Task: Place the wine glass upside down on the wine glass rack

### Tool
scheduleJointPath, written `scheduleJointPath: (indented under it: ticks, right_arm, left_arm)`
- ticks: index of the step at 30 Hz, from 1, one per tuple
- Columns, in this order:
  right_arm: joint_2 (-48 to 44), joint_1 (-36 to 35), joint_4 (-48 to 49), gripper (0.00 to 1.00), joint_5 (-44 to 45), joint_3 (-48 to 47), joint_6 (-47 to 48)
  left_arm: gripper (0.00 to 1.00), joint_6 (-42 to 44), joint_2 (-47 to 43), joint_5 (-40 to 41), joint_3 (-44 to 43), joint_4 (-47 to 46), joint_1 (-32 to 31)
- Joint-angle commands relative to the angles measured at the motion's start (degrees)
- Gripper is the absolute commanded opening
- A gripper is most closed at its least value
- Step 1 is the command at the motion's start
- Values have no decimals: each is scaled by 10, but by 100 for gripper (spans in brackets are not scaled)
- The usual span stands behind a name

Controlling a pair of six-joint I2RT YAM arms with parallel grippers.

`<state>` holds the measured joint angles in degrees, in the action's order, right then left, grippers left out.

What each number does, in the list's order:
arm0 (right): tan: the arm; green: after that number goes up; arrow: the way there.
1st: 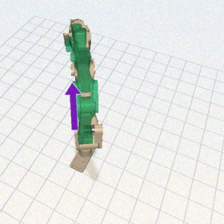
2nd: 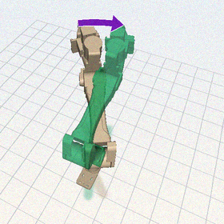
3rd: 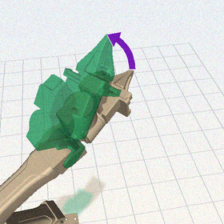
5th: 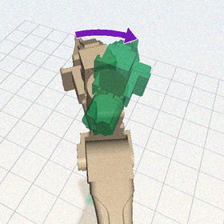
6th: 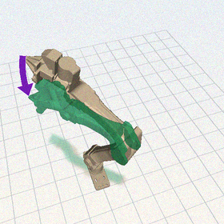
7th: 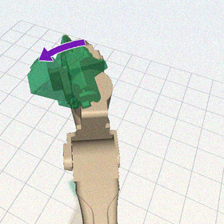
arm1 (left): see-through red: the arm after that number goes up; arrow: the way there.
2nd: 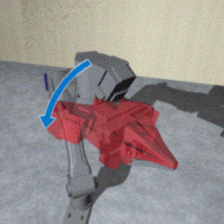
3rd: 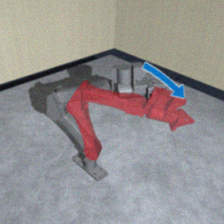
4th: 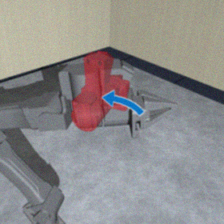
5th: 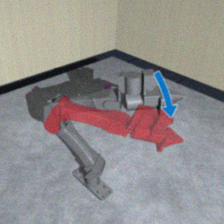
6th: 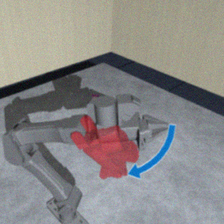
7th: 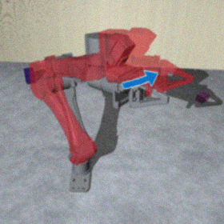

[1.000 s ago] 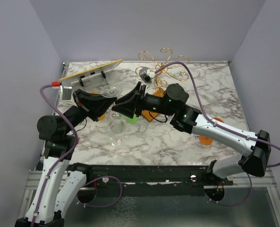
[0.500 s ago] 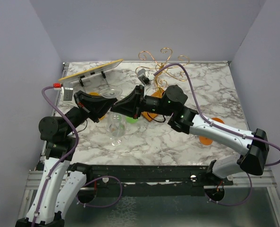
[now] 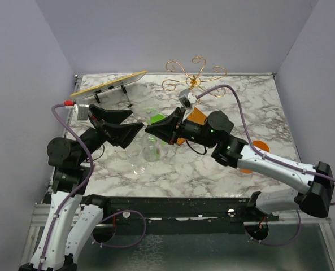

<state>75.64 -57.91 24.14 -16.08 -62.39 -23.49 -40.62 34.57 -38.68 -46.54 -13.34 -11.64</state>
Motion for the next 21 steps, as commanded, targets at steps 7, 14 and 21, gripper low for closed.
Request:
scheduleJointPath:
  ticks: [7, 14, 21]
  right_arm:
    - [-193, -1, -134, 0, 248, 89, 102]
    - [-236, -1, -187, 0, 401, 128, 131]
    - [-250, 3, -155, 0, 478, 141, 174]
  left_arm:
    - [99, 133, -58, 110, -88, 208, 0]
    - [99, 126, -28, 139, -98, 225, 0]
    - [99, 101, 8, 143, -84, 213, 0]
